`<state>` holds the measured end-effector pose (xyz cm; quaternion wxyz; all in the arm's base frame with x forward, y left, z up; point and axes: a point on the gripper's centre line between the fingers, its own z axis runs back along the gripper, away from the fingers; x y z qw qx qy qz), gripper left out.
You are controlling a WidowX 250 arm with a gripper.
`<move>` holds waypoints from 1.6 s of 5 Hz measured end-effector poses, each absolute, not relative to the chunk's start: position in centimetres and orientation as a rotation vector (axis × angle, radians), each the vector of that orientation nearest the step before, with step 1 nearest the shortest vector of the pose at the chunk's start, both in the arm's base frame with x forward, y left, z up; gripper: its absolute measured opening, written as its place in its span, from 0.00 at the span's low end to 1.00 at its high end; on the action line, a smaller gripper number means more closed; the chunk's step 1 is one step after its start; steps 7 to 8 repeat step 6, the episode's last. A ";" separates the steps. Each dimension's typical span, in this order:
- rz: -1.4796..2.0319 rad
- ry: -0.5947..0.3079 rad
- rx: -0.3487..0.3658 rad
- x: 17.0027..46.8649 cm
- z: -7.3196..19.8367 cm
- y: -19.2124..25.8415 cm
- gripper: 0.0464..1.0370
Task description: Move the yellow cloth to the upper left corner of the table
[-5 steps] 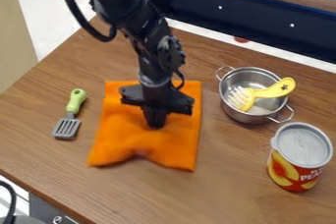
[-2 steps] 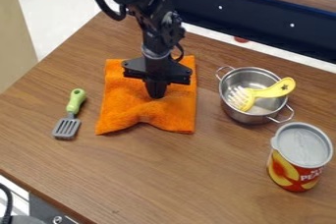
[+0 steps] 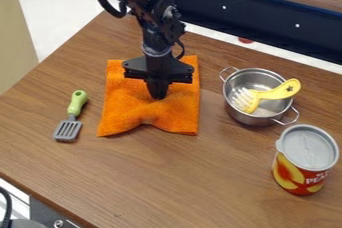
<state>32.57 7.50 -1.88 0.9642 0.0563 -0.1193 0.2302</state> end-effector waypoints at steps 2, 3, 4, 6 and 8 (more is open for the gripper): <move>0.595 -0.193 0.086 33.3 1.8 8.4 0.03; 0.609 -0.182 0.066 33.0 3.5 8.4 0.16; 0.518 -0.161 0.064 31.2 4.1 6.5 0.40; 0.313 -0.113 0.033 25.3 4.7 -0.1 0.94; 0.313 -0.113 0.033 25.3 4.7 -0.1 0.94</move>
